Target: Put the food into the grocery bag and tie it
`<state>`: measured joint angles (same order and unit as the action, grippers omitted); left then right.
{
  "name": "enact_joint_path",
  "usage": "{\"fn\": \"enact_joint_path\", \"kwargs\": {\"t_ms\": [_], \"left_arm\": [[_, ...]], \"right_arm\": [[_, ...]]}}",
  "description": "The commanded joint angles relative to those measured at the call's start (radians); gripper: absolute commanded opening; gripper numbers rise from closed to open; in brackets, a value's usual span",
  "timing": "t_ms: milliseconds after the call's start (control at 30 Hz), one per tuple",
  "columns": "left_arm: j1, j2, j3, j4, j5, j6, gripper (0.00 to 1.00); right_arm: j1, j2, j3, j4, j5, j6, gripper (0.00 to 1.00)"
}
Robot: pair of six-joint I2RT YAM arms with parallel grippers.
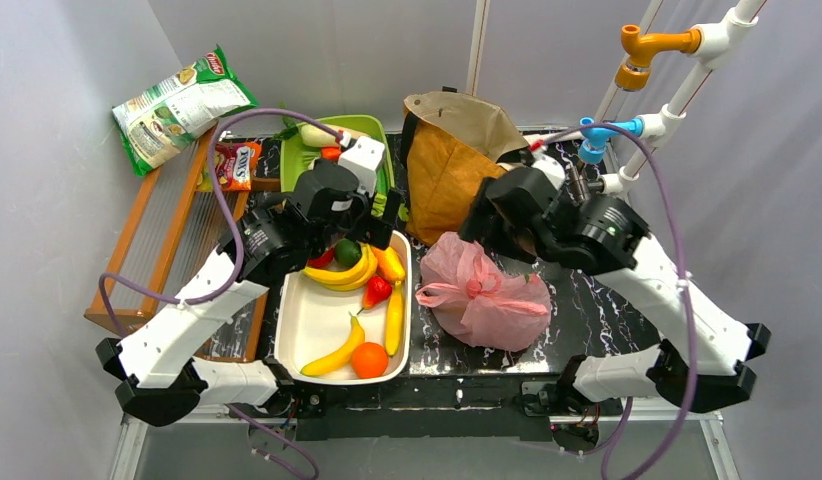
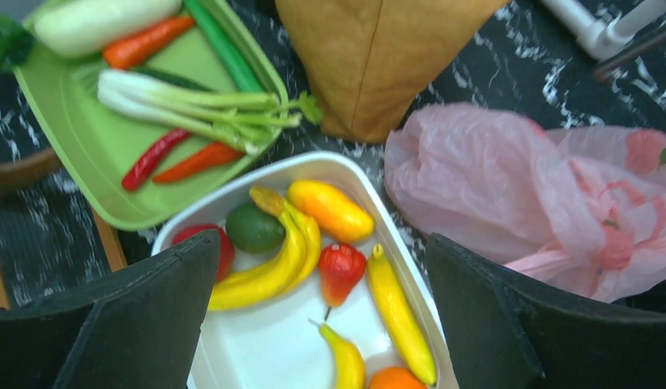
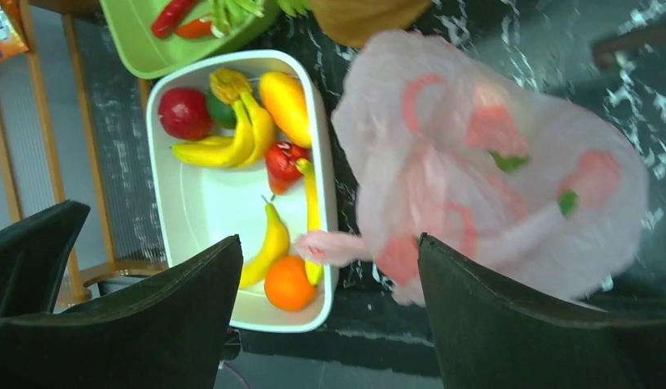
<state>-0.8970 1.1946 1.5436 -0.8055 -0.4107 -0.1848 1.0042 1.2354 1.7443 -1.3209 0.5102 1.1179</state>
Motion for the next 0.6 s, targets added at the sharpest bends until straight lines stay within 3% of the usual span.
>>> {"fn": "enact_joint_path", "kwargs": {"t_ms": [0, 100, 267, 467, 567], "left_arm": [[0.051, 0.061, 0.118, 0.055, 0.088, 0.103, 0.98], [0.139, 0.178, 0.258, 0.041, 0.19, 0.003, 0.98], [0.162, 0.425, 0.504, 0.028, 0.1, -0.108, 0.98], [0.193, 0.724, 0.893, -0.123, 0.018, -0.373, 0.98], [0.208, 0.799, 0.943, -0.072, 0.034, -0.48, 0.98]], "right_arm": [[-0.083, 0.018, 0.021, 0.264, -0.07, -0.222, 0.87], [-0.218, 0.01, 0.011, 0.265, -0.127, -0.191, 0.87], [-0.396, -0.011, -0.013, 0.284, -0.198, -0.282, 0.88], [-0.426, -0.013, -0.035, 0.297, -0.257, -0.41, 0.89], [-0.426, -0.043, -0.098, 0.333, -0.329, -0.422, 0.89]]}}
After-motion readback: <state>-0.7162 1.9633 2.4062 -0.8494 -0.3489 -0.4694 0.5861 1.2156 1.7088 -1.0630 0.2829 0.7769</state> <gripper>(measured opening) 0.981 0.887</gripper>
